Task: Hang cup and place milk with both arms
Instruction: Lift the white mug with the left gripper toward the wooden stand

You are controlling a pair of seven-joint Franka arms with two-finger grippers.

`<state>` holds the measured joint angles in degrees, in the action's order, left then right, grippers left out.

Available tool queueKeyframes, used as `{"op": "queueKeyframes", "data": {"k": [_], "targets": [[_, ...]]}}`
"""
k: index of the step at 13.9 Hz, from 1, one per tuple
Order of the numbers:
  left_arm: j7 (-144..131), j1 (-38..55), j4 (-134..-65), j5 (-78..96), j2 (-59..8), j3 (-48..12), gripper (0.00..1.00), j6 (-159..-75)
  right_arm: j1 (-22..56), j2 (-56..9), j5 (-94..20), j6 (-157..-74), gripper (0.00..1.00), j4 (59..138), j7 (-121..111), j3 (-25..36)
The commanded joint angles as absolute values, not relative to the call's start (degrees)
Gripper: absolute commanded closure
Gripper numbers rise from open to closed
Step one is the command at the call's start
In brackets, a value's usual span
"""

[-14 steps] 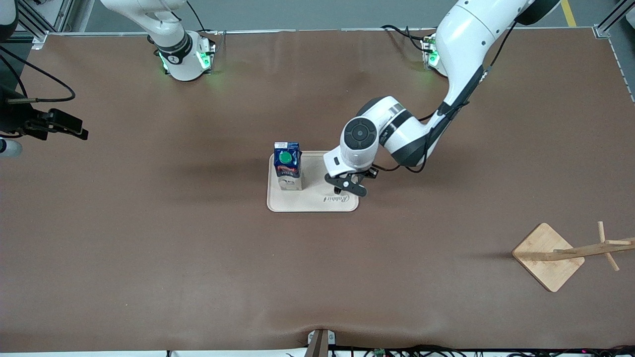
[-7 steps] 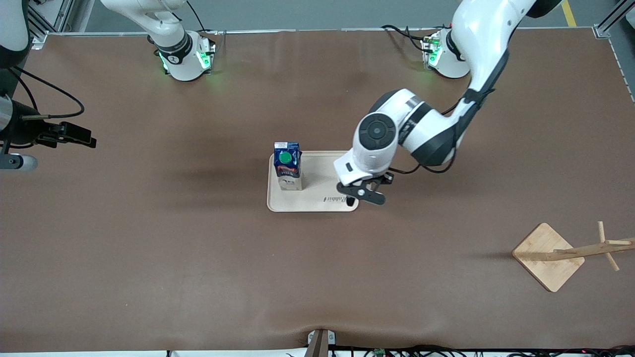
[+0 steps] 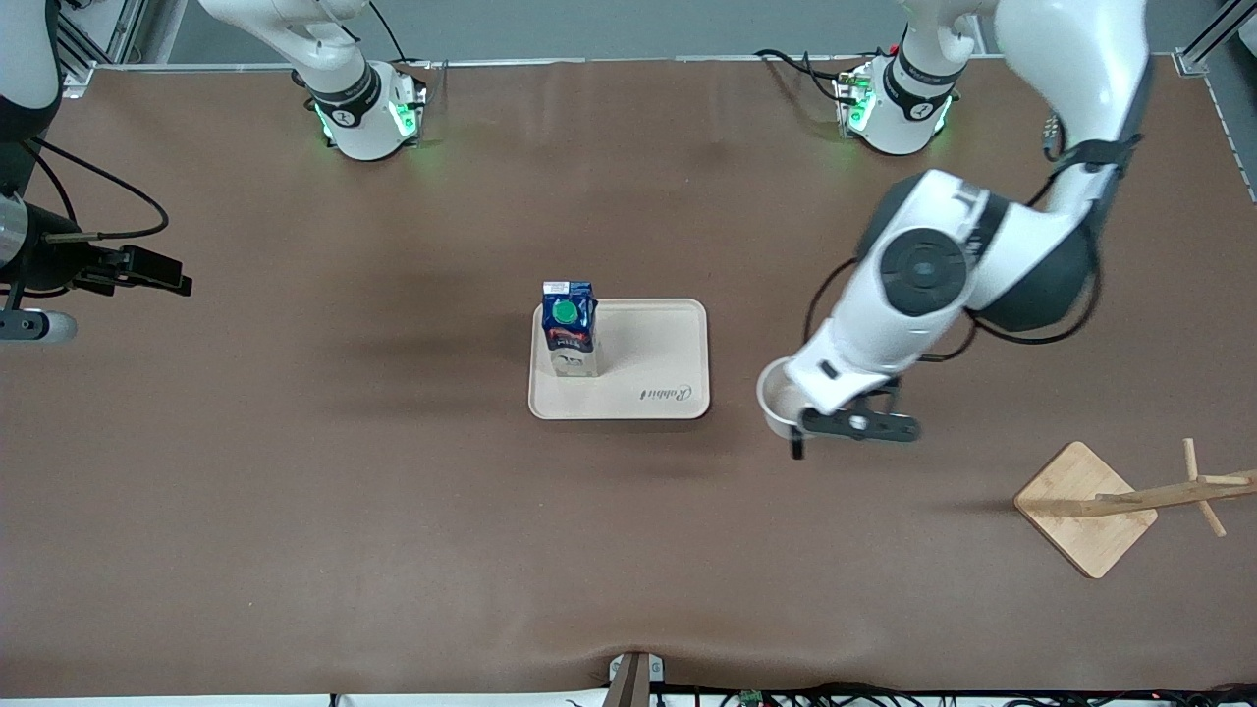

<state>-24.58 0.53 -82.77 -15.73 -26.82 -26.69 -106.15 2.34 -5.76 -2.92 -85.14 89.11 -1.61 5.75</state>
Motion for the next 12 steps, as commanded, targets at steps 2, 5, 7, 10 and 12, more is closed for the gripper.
{"op": "queueKeyframes", "data": {"k": [2,5,7,10,12], "targets": [[-25.7,-7.7,-83.8,-13.8,-22.2,-27.4,1.00,-105.1,1.1,-7.7,-3.6,-84.9,0.00,87.5,-2.4,4.9],[-26.0,-12.5,-85.9,-12.8,-18.7,-27.4,1.00,-104.9,0.9,-8.0,-3.3,-85.0,0.00,87.2,-2.3,5.0],[-26.5,-15.1,-87.0,-13.2,-17.3,-27.2,1.00,-104.9,0.8,-8.4,-3.5,-85.9,0.00,87.2,-2.3,5.0],[-26.0,-19.0,-88.9,-13.5,-14.7,-27.3,1.00,-104.9,1.6,-9.9,-3.7,-89.3,0.00,87.4,-2.1,4.9],[-23.1,-20.9,-90.9,-13.7,-11.5,-27.2,1.00,-104.9,2.1,-10.3,-3.6,-89.5,0.00,86.8,-2.2,4.9]]}}
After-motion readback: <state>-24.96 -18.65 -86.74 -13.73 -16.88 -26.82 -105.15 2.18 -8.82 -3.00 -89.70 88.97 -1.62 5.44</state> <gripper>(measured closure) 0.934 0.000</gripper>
